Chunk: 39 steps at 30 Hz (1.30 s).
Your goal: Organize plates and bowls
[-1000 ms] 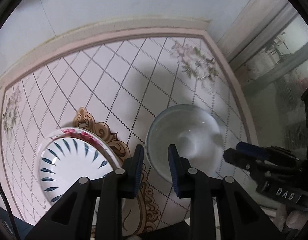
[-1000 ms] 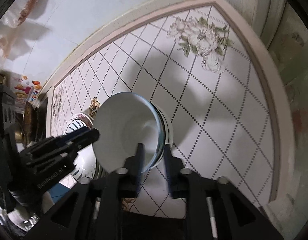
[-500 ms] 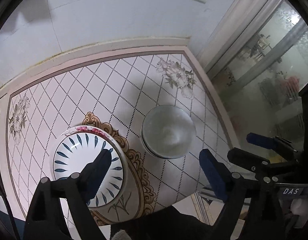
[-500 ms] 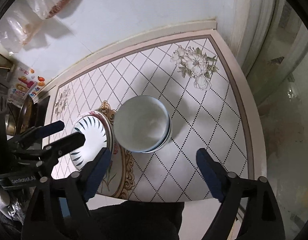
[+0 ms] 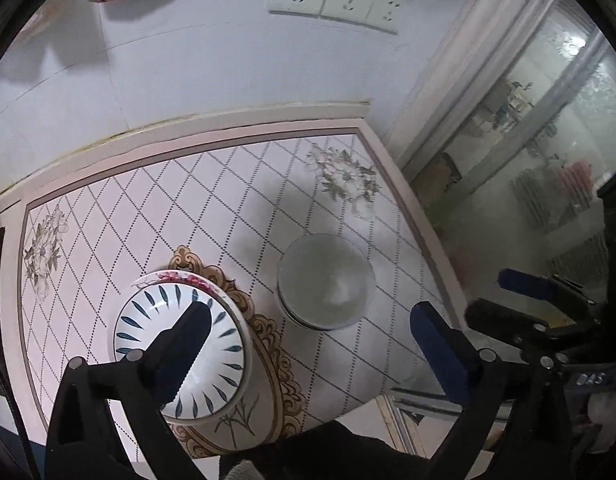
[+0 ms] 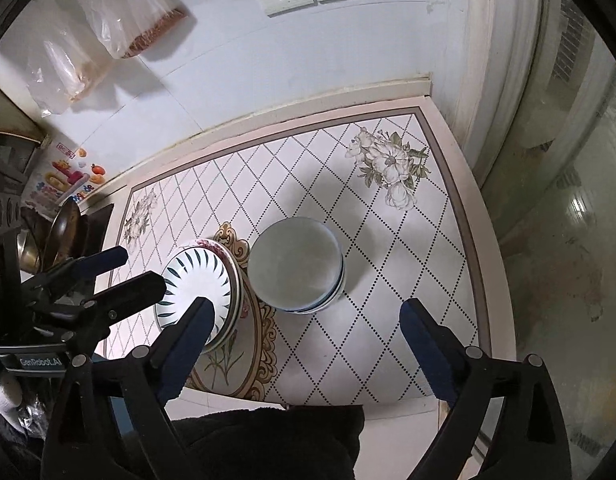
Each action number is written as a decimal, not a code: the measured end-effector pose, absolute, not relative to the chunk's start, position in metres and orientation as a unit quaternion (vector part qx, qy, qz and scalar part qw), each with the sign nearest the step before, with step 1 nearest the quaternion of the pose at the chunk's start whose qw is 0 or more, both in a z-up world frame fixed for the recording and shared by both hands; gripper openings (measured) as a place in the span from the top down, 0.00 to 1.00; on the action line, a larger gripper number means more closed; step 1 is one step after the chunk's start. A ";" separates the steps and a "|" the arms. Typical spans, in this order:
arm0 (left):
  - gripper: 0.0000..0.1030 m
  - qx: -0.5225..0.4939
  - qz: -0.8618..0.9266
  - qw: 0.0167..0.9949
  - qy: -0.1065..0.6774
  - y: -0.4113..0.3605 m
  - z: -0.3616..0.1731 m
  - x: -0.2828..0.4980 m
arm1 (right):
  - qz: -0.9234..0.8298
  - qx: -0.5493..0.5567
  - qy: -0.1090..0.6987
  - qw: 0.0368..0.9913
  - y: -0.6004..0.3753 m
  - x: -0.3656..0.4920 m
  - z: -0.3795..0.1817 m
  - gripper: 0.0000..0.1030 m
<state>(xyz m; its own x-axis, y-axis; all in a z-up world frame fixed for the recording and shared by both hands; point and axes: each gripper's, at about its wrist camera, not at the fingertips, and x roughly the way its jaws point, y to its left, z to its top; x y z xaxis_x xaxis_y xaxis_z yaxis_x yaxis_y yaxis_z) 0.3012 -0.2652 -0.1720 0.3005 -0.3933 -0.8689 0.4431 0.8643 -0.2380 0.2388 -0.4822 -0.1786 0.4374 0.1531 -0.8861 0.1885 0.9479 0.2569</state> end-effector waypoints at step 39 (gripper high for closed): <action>0.48 -0.084 -0.248 0.649 0.715 -0.315 -0.371 0.400 | 0.101 0.457 0.582 0.665 -0.523 0.329 -0.445 0.44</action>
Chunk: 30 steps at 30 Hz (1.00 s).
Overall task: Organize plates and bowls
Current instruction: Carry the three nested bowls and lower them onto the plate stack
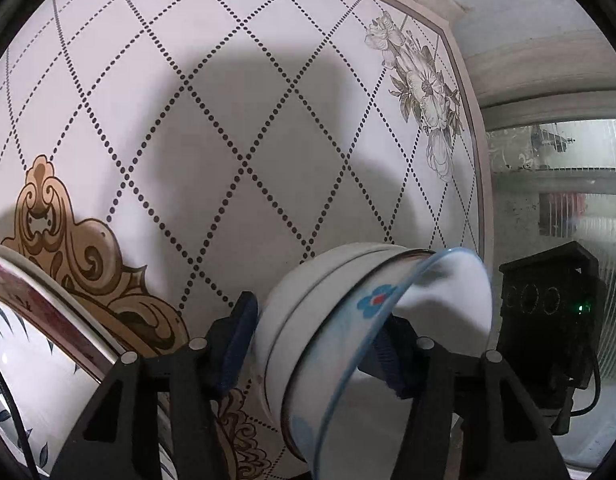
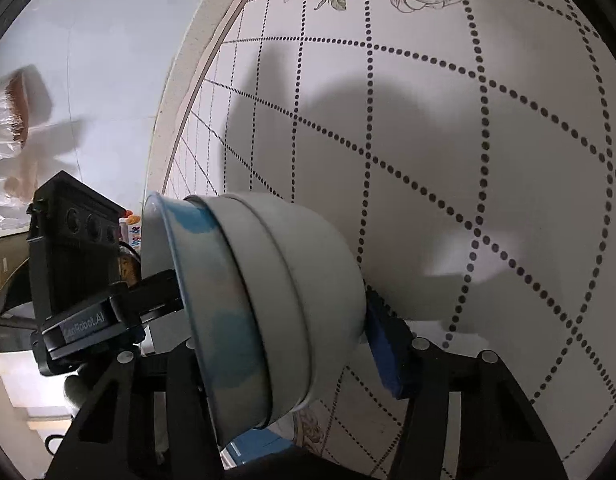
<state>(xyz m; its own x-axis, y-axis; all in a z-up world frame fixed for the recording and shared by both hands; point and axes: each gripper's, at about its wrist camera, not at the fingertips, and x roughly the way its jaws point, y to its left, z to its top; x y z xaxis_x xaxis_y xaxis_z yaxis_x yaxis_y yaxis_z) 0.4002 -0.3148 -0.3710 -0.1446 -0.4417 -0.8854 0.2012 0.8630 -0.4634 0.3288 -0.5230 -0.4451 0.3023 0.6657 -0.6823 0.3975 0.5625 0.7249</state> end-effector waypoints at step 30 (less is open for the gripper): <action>0.49 -0.133 -0.169 0.688 0.693 -0.215 -0.304 0.400 | 0.174 0.391 0.611 0.666 -0.439 0.369 -0.378 0.44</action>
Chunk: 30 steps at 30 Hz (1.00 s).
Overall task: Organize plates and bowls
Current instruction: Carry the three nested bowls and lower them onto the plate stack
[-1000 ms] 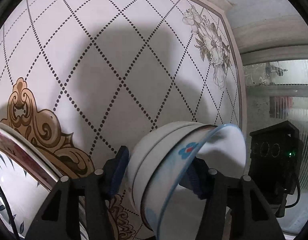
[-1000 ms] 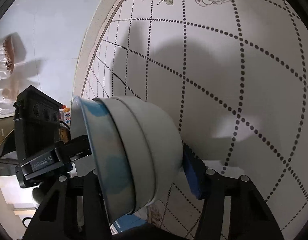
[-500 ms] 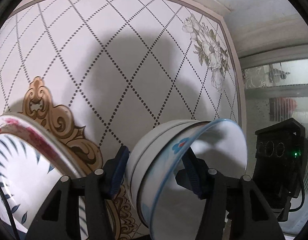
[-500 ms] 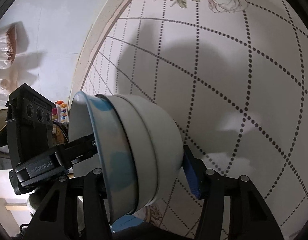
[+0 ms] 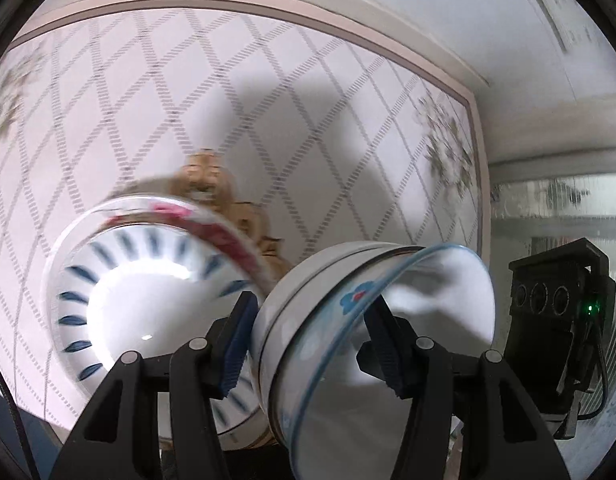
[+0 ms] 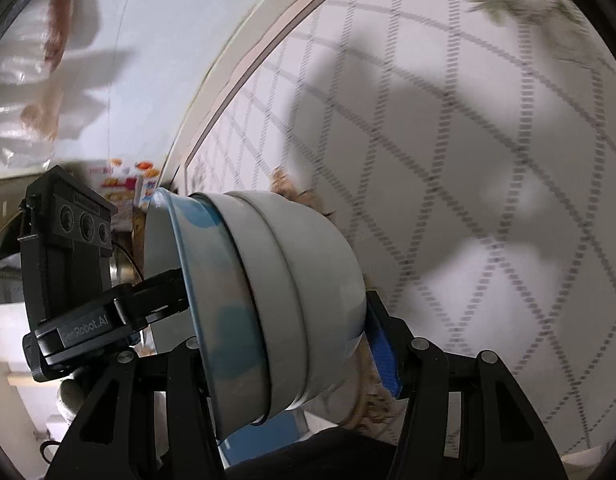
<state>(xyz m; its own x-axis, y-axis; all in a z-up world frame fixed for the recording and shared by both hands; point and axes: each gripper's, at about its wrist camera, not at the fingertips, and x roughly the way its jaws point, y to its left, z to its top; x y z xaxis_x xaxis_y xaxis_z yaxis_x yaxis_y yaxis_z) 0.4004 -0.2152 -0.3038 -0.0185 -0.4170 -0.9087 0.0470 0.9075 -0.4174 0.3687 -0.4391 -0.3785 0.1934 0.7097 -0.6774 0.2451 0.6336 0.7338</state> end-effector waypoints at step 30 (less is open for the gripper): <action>0.49 -0.205 -0.068 0.691 0.689 -0.096 -0.342 0.381 | 0.252 0.295 0.678 0.624 -0.297 0.407 -0.418 0.44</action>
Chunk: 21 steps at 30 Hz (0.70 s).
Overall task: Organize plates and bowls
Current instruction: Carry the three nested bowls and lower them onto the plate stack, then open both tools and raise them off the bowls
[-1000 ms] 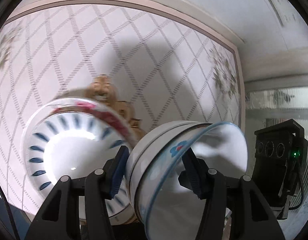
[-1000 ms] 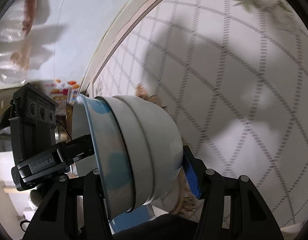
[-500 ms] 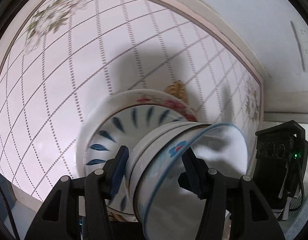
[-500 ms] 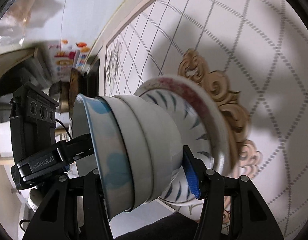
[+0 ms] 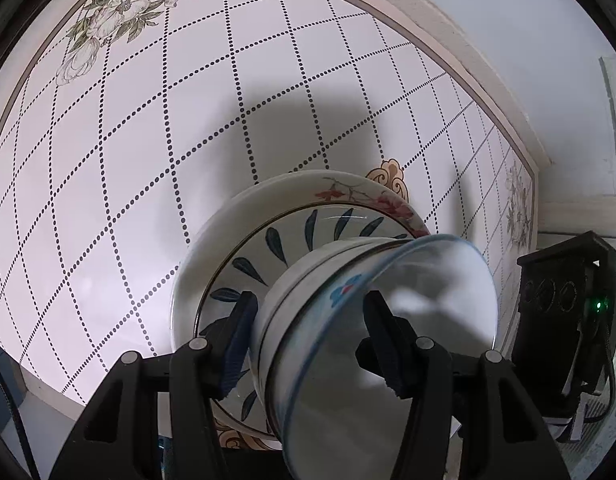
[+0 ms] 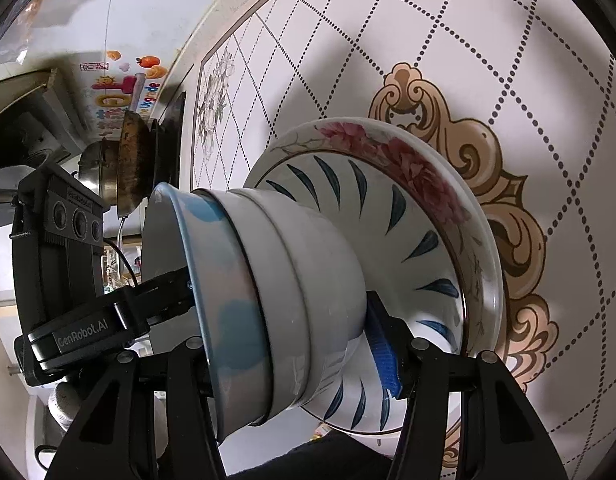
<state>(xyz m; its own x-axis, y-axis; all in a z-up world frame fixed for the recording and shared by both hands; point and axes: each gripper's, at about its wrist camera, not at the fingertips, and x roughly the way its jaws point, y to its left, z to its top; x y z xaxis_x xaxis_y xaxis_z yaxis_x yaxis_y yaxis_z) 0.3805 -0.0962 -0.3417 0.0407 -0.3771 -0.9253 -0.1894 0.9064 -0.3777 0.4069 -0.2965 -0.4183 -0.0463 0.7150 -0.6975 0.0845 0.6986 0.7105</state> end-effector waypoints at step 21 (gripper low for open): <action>0.49 -0.121 -0.038 0.738 0.663 -0.097 -0.314 0.369 | 0.231 0.243 0.683 0.649 -0.291 0.403 -0.403 0.42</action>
<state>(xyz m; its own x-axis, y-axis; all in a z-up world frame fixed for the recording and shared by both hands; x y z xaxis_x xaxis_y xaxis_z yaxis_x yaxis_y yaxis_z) 0.3694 -0.0969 -0.3142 0.1180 -0.2175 -0.9689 -0.1043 0.9676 -0.2299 0.4032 -0.2912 -0.4028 -0.0395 0.6322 -0.7738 0.0328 0.7748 0.6314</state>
